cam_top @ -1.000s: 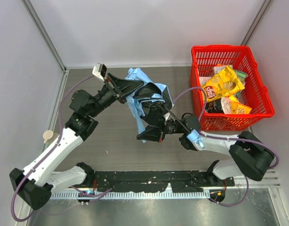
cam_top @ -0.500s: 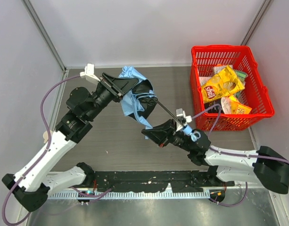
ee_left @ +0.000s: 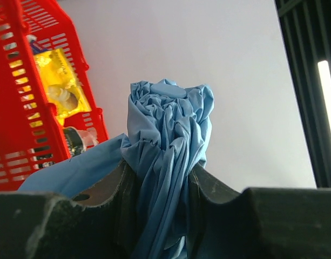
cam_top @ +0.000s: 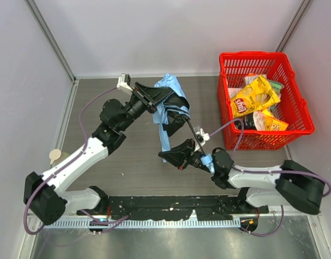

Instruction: Put away the umbrella

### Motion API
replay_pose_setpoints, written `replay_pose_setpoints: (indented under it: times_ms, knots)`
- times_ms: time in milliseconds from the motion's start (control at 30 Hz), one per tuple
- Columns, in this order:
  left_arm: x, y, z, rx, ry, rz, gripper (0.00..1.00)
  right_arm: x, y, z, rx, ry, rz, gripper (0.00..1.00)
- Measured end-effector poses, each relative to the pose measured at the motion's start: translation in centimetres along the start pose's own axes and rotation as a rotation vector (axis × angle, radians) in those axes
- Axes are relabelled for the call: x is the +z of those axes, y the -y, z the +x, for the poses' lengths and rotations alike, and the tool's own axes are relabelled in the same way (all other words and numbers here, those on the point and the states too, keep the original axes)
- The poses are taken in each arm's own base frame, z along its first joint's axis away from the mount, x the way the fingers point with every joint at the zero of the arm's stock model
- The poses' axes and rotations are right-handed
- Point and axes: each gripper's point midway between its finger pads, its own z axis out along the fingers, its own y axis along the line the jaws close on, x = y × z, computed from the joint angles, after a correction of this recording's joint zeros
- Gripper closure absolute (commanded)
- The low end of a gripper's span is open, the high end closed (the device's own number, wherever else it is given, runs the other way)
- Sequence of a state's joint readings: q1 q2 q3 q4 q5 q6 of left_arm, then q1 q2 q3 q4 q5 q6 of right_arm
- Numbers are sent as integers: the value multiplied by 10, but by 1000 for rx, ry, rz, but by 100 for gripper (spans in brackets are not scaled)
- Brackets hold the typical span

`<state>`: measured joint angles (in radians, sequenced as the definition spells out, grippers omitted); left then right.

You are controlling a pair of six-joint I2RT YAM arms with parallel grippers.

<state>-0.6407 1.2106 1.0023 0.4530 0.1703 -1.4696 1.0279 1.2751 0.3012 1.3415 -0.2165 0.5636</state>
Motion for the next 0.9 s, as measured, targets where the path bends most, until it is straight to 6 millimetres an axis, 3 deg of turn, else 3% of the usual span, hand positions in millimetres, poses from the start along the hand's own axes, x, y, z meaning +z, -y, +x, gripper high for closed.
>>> replay_pose_setpoints:
  times_ms: [100,200,367,433,500,633,867,900]
  knots:
    - [-14,22,0,1,11,45,100,4,-11,-20,-33,-6,-3,99]
    - [-44,61,-6,46,55,136,100,12,-24,-48,-81,-7,7,99]
    - [-83,110,-16,121,134,265,100,5,-25,-81,-118,-7,122,99]
    - [-92,109,-18,130,164,286,100,0,-20,-89,-112,1,180,99]
    - [-98,95,-22,145,206,267,100,-5,-15,-92,-100,6,227,99]
    - [-103,69,-36,163,302,211,100,-10,-5,-80,-72,-25,269,99]
    - [-86,71,-44,220,343,215,100,-10,16,-63,-16,-94,387,99]
    - [-83,71,-44,229,339,214,100,-9,19,-63,-7,-99,415,93]
